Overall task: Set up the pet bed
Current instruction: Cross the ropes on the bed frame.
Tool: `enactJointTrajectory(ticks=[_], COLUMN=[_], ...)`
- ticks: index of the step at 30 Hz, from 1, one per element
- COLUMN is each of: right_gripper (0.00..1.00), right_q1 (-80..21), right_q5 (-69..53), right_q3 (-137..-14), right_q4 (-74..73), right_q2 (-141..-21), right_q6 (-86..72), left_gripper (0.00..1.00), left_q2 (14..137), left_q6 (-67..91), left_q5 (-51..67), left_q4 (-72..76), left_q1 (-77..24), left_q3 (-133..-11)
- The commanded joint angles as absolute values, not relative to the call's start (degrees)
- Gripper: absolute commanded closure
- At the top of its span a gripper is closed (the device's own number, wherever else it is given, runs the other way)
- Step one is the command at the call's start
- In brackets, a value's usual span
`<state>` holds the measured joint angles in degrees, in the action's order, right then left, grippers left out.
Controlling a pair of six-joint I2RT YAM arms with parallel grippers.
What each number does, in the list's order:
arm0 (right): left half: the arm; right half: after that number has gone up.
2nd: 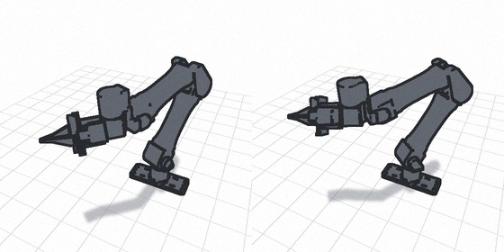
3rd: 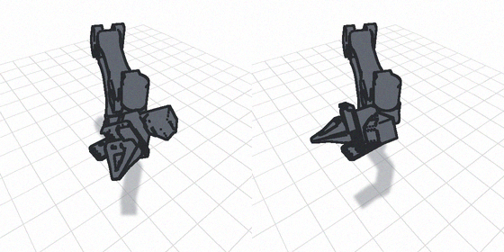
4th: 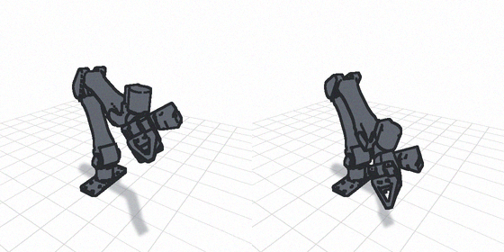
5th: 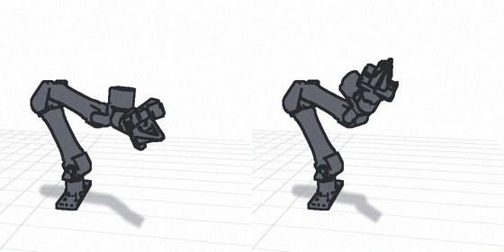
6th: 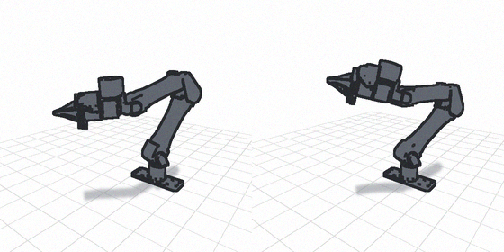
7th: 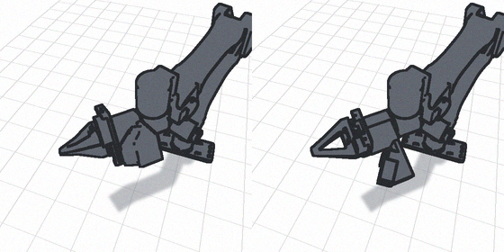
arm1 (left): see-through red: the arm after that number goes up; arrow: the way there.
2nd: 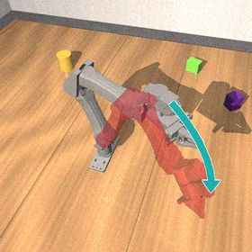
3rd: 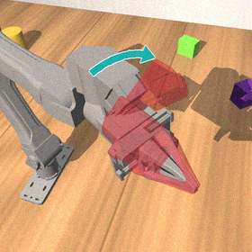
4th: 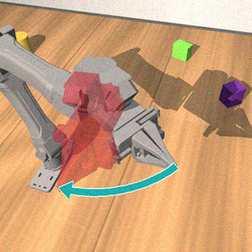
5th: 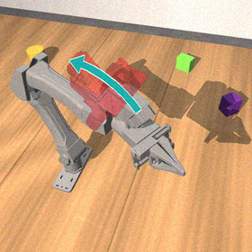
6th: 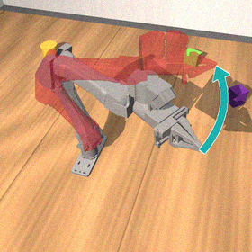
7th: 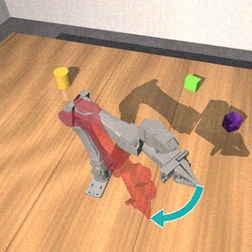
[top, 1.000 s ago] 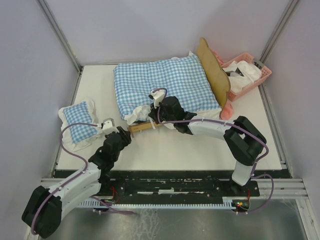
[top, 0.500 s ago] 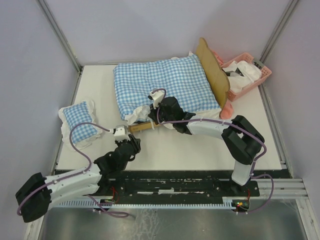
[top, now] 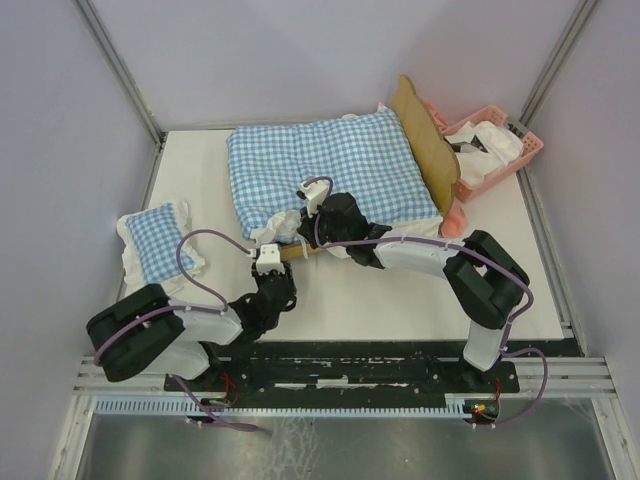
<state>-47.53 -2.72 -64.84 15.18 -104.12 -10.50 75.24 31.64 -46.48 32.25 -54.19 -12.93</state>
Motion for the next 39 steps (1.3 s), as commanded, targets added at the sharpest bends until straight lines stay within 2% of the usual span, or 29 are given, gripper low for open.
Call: enactJointTrajectory(ticks=[1,9,16,18,21,22,23,32,39], right_gripper=[0.98,0.98,0.98,0.98,0.98,0.98,0.98,0.98,0.98], right_q1=[-46.90,-46.45,-46.23,-46.12,-46.14,-46.14,-46.16,-46.14,-46.14], right_q5=[-2.11,-1.98,-2.11,-2.04,-2.10,-2.12,-2.11,-2.09,-3.41], right_q3=[-67.22,-66.92,-67.00,-67.02,-67.23,-67.42,-67.57,-67.64,-66.36], right_q4=[15.73,15.58,15.58,15.56,15.64,15.64,15.64,16.74,18.68], right_q2=[-103.11,-102.18,-102.33,-102.46,-103.13,-103.55,-103.80,-105.26,-104.77], right_q6=[-9.17,-8.63,-8.61,-8.68,-9.08,-9.22,-9.30,-11.01,-12.04], left_gripper=[0.47,0.44,0.46,0.55,0.85,0.94,0.97,0.97,0.97], left_q2=[82.87,94.62,101.10,102.64,103.28,102.87,101.88,81.60,70.76], left_q6=[27.13,23.98,23.47,22.77,21.19,20.62,20.55,33.47,35.77], left_q5=[-51.98,-58.82,-59.01,-58.79,-57.61,-56.86,-56.00,-49.63,-45.34], left_q4=[45.04,50.22,53.18,54.51,57.26,58.04,58.14,41.11,34.24], left_q1=[-54.56,-53.73,-50.38,-49.62,-48.99,-49.10,-49.18,-51.11,-51.15], left_q3=[-16.22,-20.69,-22.49,-22.77,-22.07,-21.39,-20.60,-10.52,-6.78])
